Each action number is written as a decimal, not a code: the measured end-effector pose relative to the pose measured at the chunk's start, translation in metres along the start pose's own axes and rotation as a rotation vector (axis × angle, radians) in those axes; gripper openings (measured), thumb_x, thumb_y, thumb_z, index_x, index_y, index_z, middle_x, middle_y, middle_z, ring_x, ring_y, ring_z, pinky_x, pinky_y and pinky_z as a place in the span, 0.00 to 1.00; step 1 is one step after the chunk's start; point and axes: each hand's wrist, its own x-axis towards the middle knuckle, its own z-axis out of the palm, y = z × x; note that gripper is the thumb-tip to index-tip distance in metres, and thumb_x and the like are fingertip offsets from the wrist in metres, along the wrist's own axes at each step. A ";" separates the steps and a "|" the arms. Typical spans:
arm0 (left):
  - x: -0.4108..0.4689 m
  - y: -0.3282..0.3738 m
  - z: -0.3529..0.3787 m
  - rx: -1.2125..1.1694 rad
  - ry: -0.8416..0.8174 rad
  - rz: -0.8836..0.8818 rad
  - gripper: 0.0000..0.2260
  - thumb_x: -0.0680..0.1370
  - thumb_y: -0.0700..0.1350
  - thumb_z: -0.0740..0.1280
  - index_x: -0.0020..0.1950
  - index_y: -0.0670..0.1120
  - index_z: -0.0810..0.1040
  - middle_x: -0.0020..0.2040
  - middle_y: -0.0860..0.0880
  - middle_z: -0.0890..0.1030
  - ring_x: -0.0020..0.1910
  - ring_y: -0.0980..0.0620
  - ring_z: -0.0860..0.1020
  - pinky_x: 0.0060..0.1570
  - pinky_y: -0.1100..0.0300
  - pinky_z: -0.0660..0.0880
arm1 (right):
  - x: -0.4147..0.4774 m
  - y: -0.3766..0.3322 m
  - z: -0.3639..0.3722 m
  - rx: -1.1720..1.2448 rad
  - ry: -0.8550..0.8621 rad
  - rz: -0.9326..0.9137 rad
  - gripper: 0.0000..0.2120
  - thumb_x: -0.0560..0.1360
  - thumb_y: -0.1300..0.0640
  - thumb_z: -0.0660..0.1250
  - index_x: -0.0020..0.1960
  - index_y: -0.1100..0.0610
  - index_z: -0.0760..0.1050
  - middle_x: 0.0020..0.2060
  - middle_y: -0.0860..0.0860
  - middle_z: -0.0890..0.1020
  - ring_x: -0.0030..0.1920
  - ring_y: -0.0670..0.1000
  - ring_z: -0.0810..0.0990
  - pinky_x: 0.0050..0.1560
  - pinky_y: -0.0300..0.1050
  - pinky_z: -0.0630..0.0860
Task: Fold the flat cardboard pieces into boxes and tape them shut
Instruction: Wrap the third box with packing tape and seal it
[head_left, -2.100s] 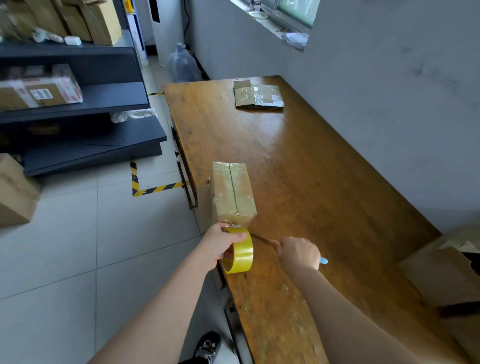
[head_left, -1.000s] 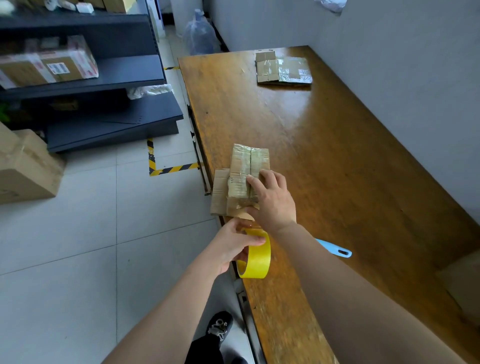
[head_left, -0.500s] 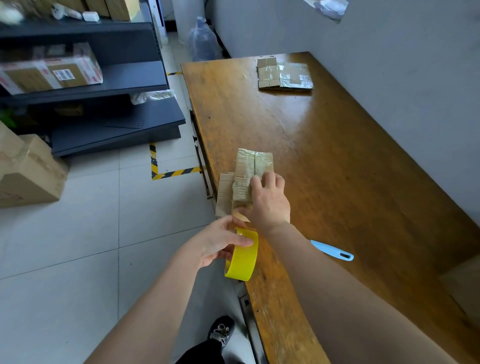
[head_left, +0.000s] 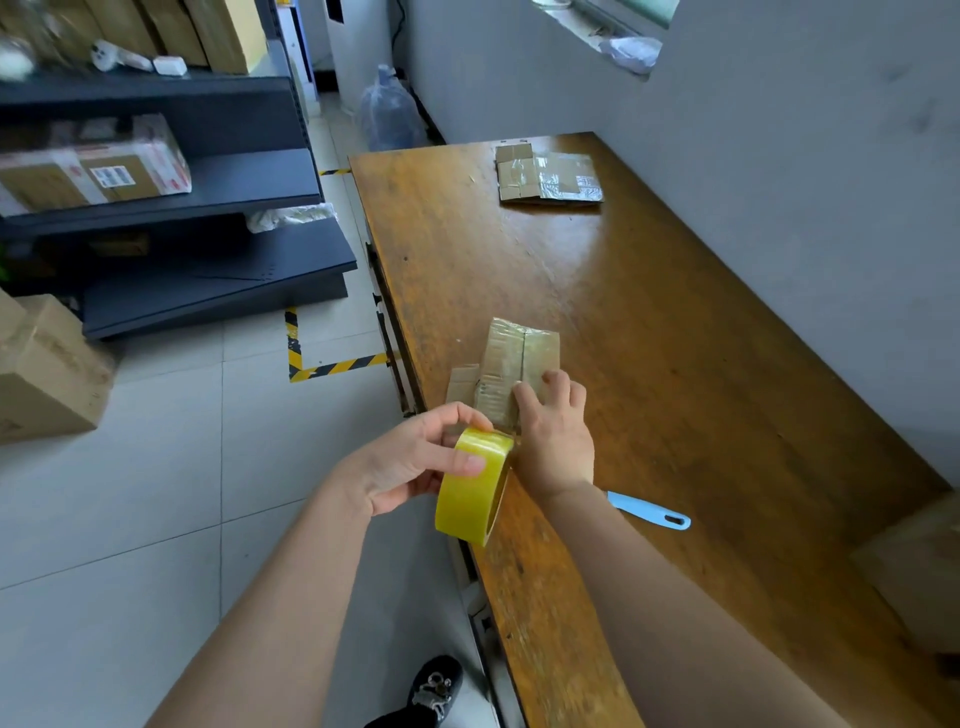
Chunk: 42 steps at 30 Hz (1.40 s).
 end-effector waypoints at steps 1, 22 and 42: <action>0.001 0.002 0.001 -0.007 -0.004 0.015 0.19 0.67 0.41 0.74 0.57 0.48 0.75 0.47 0.47 0.82 0.46 0.48 0.81 0.44 0.55 0.78 | -0.003 0.001 -0.002 0.003 0.009 0.019 0.19 0.73 0.59 0.69 0.62 0.54 0.68 0.66 0.57 0.63 0.64 0.58 0.61 0.42 0.45 0.78; 0.007 0.050 0.052 0.084 0.038 0.193 0.19 0.67 0.49 0.76 0.57 0.54 0.79 0.50 0.45 0.84 0.49 0.47 0.83 0.44 0.52 0.80 | -0.012 0.015 -0.094 0.983 0.068 0.288 0.04 0.74 0.53 0.72 0.41 0.51 0.83 0.36 0.45 0.83 0.39 0.44 0.81 0.41 0.42 0.80; 0.011 0.069 0.077 0.977 0.813 0.706 0.04 0.78 0.42 0.68 0.44 0.43 0.81 0.42 0.51 0.79 0.40 0.52 0.76 0.37 0.62 0.69 | -0.012 0.003 -0.131 0.774 0.166 0.116 0.18 0.75 0.46 0.69 0.63 0.51 0.75 0.49 0.45 0.82 0.48 0.44 0.80 0.49 0.41 0.77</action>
